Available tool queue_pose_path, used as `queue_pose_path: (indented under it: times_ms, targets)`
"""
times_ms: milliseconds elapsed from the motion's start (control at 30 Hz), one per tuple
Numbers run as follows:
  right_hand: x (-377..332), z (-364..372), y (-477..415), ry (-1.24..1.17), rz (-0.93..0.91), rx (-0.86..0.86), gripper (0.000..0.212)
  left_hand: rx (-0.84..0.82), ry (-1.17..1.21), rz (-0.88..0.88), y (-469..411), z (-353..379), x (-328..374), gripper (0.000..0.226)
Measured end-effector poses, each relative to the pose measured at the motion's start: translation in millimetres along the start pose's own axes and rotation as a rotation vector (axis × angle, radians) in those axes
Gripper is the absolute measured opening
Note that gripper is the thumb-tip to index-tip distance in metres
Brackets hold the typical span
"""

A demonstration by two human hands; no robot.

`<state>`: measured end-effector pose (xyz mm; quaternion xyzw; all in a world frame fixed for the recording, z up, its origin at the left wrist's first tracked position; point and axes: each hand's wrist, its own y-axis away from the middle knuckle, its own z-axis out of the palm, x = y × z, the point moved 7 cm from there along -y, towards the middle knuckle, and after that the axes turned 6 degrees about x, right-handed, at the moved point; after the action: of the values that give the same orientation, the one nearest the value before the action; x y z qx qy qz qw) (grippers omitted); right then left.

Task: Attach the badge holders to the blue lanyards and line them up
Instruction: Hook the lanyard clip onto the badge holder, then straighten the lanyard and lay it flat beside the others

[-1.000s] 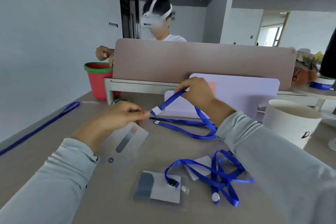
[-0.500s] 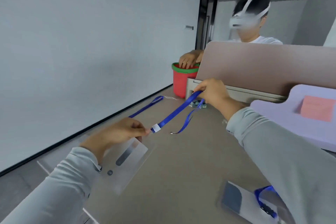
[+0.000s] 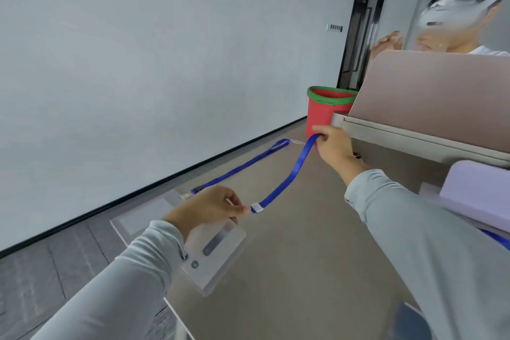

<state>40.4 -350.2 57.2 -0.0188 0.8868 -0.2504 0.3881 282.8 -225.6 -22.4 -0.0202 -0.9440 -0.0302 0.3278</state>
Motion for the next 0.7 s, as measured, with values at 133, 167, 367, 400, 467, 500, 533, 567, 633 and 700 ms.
queue_pose_path:
  times_ms: [133, 167, 367, 400, 467, 500, 533, 567, 633, 700]
  targets:
    - [57, 49, 39, 0.284, 0.124, -0.304, 0.048, 0.017, -0.188, 0.048, 3, 6, -8, 0.017]
    - [61, 53, 48, 0.311, 0.117, -0.305, 0.047, 0.021, -0.207, 0.064, 3, 7, -10, 0.016]
    - [2, 78, 100, 0.283, -0.229, -0.393, 0.035, 0.016, -0.236, 0.112, 8, 11, -17, 0.014]
    - [-4, 84, 109, 0.319, -0.244, -0.439, 0.042, 0.034, -0.27, 0.133, 10, 10, -17, 0.014]
    - [-9, 94, 122, 0.382, -0.22, -0.521, 0.054, 0.067, -0.337, 0.172, 15, 7, -17, 0.016]
    - [-9, 98, 127, 0.397, -0.201, -0.556, 0.057, 0.08, -0.357, 0.183, 18, 7, -18, 0.018]
    - [-10, 102, 133, 0.407, -0.191, -0.587, 0.059, 0.088, -0.368, 0.187, 21, 6, -19, 0.02]
    - [-11, 106, 137, 0.415, -0.192, -0.61, 0.062, 0.094, -0.374, 0.191, 24, 5, -19, 0.021]
    - [-12, 110, 142, 0.43, -0.203, -0.647, 0.07, 0.099, -0.364, 0.204, 32, 4, -21, 0.022]
    - [-11, 115, 144, 0.453, -0.207, -0.679, 0.077, 0.124, -0.366, 0.223, 38, 2, -22, 0.022]
